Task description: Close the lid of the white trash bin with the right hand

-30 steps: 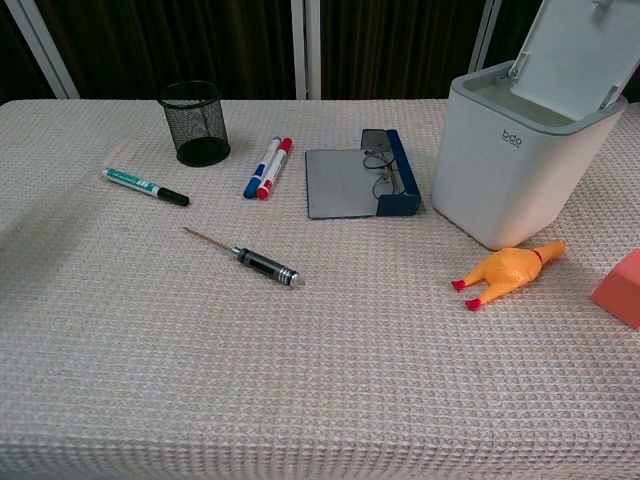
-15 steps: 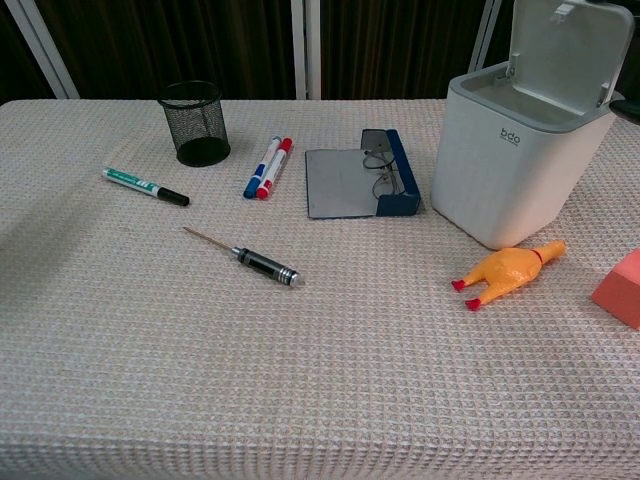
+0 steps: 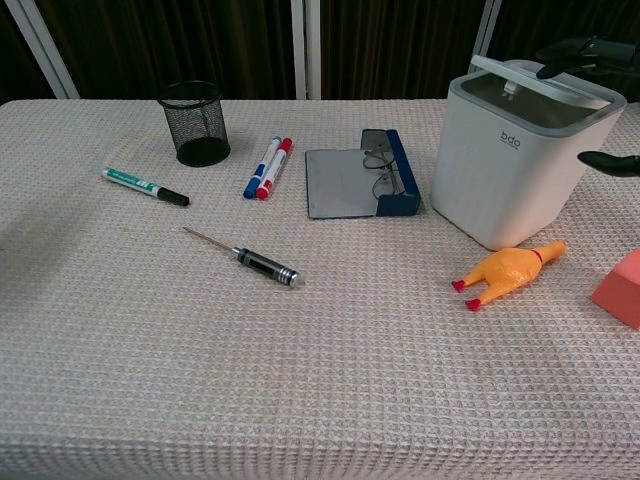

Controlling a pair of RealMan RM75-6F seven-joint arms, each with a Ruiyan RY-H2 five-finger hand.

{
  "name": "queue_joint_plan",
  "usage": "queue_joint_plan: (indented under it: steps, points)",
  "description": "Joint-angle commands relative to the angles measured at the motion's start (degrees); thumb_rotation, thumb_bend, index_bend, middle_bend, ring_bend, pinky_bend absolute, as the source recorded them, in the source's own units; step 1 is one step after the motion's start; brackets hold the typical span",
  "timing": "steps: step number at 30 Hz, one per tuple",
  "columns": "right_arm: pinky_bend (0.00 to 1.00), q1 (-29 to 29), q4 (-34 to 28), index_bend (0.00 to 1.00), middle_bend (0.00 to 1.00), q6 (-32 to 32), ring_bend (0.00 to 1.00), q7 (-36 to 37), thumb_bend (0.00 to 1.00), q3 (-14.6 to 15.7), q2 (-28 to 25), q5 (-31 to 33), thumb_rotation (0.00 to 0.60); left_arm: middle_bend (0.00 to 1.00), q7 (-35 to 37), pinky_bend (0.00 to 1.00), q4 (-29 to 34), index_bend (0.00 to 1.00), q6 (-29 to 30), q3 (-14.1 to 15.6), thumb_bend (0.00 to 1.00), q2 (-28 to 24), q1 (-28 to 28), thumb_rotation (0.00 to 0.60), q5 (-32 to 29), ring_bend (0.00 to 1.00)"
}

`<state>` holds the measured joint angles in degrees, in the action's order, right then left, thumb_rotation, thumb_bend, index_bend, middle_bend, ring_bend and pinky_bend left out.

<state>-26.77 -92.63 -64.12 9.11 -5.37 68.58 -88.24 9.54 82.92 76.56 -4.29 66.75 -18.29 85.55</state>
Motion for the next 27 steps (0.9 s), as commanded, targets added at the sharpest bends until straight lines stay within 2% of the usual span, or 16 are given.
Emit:
queue_joint_plan:
  steps: [1,7,20,23,27]
  points:
    - [0.0,0.08,0.94,0.0,0.16,-0.75,0.0,-4.3,0.31,0.3,1.34,0.25,0.6,0.14,0.12,0.26,-0.1,0.11,-0.1,0.02,0.1,0.06,-0.02,0.467,0.0,0.12]
    - [0.0,-0.07,1.21,0.0,0.2,-0.45,0.0,-8.09,0.31,0.48,2.38,1.29,0.6,0.14,0.36,0.26,-0.33,0.11,-0.15,-0.07,0.1,0.2,-0.08,0.465,0.07,0.12]
    - [0.0,-0.38,1.97,0.0,0.27,0.87,0.0,-9.2,0.31,1.03,3.26,3.03,0.6,0.14,0.56,0.26,-0.47,0.11,-0.1,-0.13,0.1,-0.04,0.1,0.468,0.0,0.12]
    - [0.0,0.25,1.93,0.0,0.25,-2.51,0.0,-9.15,0.31,0.46,3.46,1.35,0.6,0.14,0.32,0.26,-0.25,0.11,0.15,-0.18,0.1,-0.26,0.18,0.467,0.1,0.12]
    - [0.0,2.71,2.81,0.0,0.11,-11.97,0.0,-9.84,0.3,-0.05,4.09,-3.75,0.6,0.14,-0.72,0.26,0.64,0.11,1.14,-0.06,0.1,-0.88,0.62,0.465,0.59,0.12]
